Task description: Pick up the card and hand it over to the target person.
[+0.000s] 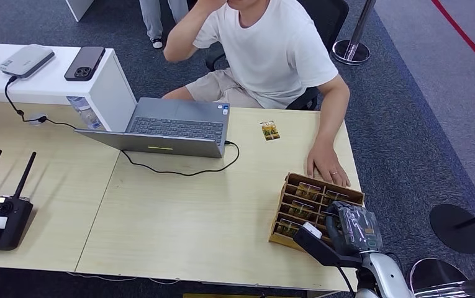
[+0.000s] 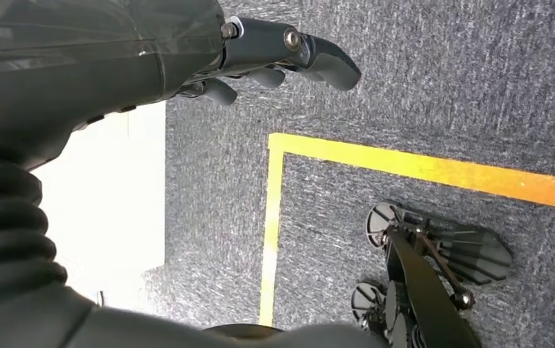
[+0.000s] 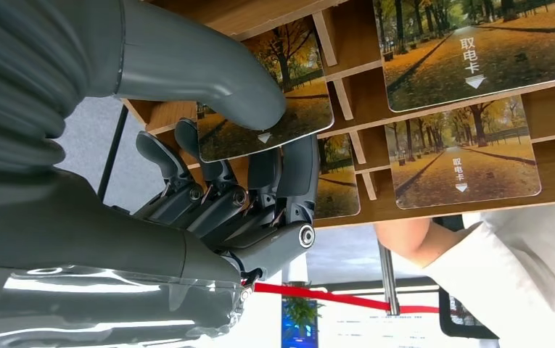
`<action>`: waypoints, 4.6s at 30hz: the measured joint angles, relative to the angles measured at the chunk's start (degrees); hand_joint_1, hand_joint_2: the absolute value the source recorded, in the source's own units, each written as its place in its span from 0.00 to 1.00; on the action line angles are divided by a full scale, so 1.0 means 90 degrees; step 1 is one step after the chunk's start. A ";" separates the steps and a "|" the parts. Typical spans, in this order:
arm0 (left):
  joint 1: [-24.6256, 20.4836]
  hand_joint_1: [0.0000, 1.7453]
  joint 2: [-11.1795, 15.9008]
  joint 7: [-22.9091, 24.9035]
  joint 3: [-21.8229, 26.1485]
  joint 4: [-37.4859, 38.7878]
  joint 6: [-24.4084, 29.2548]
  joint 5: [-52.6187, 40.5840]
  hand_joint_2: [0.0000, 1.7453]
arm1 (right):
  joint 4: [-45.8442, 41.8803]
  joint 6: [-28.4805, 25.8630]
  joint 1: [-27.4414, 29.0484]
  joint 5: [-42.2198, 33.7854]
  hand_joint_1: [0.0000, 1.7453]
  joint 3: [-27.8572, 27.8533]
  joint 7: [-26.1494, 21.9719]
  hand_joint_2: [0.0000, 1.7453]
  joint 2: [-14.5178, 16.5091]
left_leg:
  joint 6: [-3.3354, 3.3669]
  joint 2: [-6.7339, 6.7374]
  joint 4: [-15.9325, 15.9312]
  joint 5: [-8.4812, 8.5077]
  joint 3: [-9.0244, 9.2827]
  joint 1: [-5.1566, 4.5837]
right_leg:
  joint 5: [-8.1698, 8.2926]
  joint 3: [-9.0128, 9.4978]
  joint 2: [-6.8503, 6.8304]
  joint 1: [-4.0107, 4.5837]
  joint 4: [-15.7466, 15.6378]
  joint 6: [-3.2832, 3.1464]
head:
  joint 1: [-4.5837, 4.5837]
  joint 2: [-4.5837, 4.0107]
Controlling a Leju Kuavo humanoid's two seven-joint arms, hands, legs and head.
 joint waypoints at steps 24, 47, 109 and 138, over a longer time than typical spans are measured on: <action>0.0012 0.00 -0.0050 -0.0063 0.0159 0.0000 -0.0038 0.0000 1.00 | -0.0832 -0.1383 -0.0044 -0.0472 0.88 -0.0202 -0.0907 1.00 0.0048 | 0.0000 0.0002 0.0004 -0.0001 -0.0005 -0.0003 | -0.0002 -0.0006 0.0002 -0.0003 0.0007 0.0001 | 0.0000 0.0000; -0.0053 0.00 -0.0038 -0.0045 -0.0090 -0.0026 -0.0017 -0.0098 1.00 | -0.0055 -0.3852 -0.0382 0.1052 0.88 0.0283 -0.1781 1.00 0.0217 | 0.0000 0.0002 -0.0007 0.0005 0.0007 0.0003 | 0.0005 0.0009 0.0002 0.0003 -0.0008 0.0000 | 0.0000 0.0000; 0.0022 0.00 -0.0001 -0.0209 0.0077 -0.0104 0.0129 0.0000 0.00 | 0.2448 -0.4342 -0.2749 -0.0763 0.00 -0.1476 -0.4198 0.00 0.1559 | 0.0004 -0.0007 0.0005 0.0010 -0.0011 -0.0003 | 0.0002 -0.0008 -0.0004 -0.0003 0.0011 0.0001 | 0.0000 0.0000; -0.0013 0.00 -0.0036 -0.0216 0.0008 -0.0093 0.0170 0.0000 0.00 | 0.3738 -0.3559 -0.2952 -0.6457 0.00 -0.2705 -0.4142 0.00 -0.0012 | 0.0009 -0.0025 0.0003 0.0013 -0.0001 -0.0003 | 0.0004 0.0011 -0.0021 -0.0003 -0.0006 0.0004 | 0.0000 0.0000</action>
